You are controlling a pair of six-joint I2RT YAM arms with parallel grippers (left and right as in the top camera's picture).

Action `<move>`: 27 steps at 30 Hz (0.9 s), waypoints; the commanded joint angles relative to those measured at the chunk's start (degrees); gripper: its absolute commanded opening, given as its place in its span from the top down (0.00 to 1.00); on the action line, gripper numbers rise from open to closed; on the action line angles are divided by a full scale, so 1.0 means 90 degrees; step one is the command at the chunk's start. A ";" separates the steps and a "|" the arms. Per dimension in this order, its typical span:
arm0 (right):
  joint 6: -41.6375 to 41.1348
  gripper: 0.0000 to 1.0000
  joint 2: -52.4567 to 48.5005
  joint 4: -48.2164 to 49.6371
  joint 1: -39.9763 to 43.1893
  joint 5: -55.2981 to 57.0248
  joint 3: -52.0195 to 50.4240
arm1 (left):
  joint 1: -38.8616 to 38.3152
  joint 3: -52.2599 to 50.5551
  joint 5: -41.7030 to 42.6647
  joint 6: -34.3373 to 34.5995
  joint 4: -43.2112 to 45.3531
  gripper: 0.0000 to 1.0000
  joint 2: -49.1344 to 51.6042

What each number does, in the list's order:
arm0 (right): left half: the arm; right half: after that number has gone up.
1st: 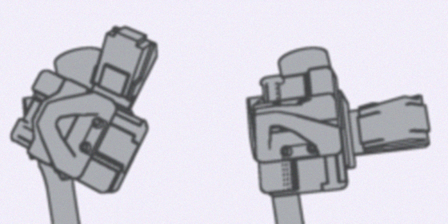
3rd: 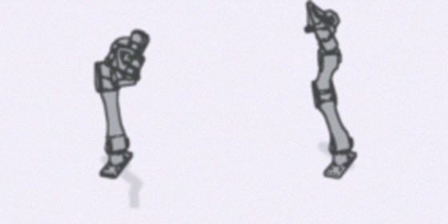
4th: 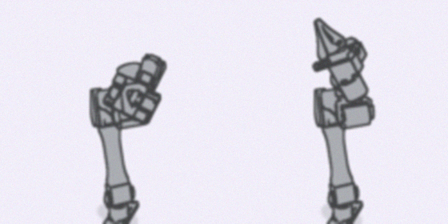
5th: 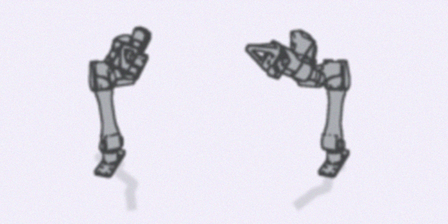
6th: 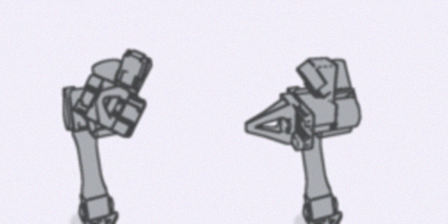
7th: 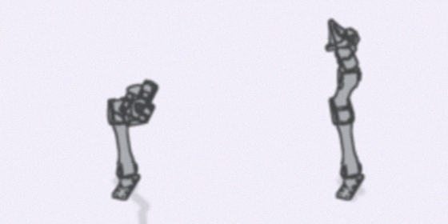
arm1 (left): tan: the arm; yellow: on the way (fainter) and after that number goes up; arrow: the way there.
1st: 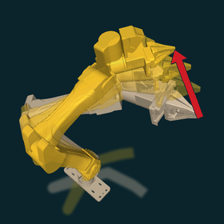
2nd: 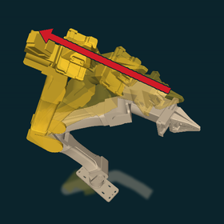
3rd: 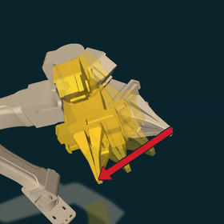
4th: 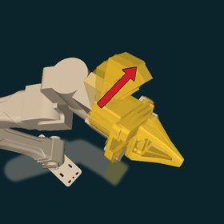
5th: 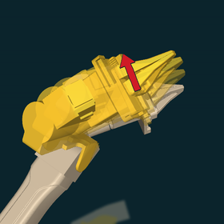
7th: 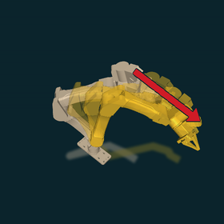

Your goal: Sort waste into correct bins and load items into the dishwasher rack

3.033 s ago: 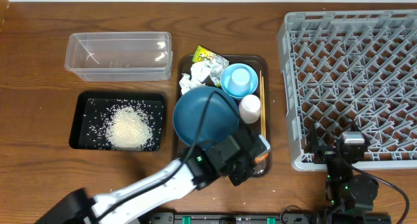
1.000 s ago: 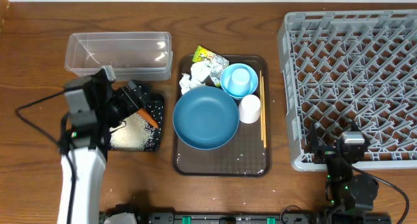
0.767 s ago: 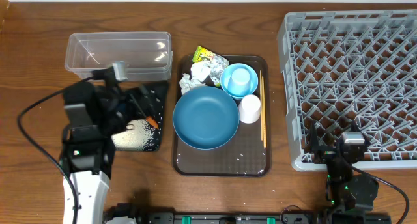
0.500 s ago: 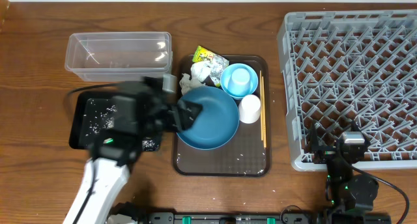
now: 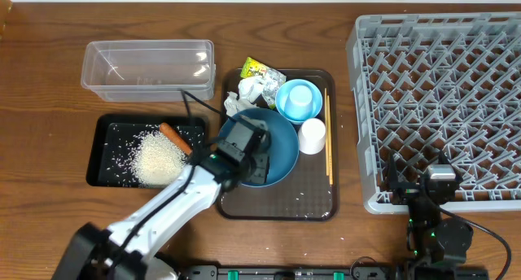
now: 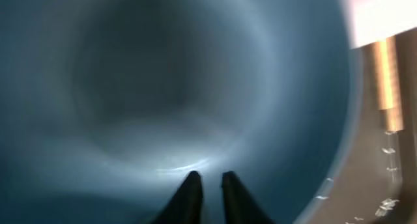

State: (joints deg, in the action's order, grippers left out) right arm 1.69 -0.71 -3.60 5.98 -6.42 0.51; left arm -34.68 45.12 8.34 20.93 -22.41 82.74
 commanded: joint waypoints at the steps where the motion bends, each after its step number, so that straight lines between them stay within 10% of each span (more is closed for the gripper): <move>1: -0.0090 0.01 0.0032 -0.0007 0.0066 0.0017 -0.0022 | -0.0090 0.0087 -0.0131 -0.0080 -0.0097 0.93 0.0219; 27: -0.0090 0.01 0.0032 -0.0007 0.0066 0.0017 -0.0022 | -0.1161 0.0087 0.2023 0.0590 -0.1214 0.94 -0.0942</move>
State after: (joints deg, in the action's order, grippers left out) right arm 1.69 -0.71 -3.60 5.98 -6.42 0.51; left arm -45.04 45.12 24.12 25.74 -33.21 78.41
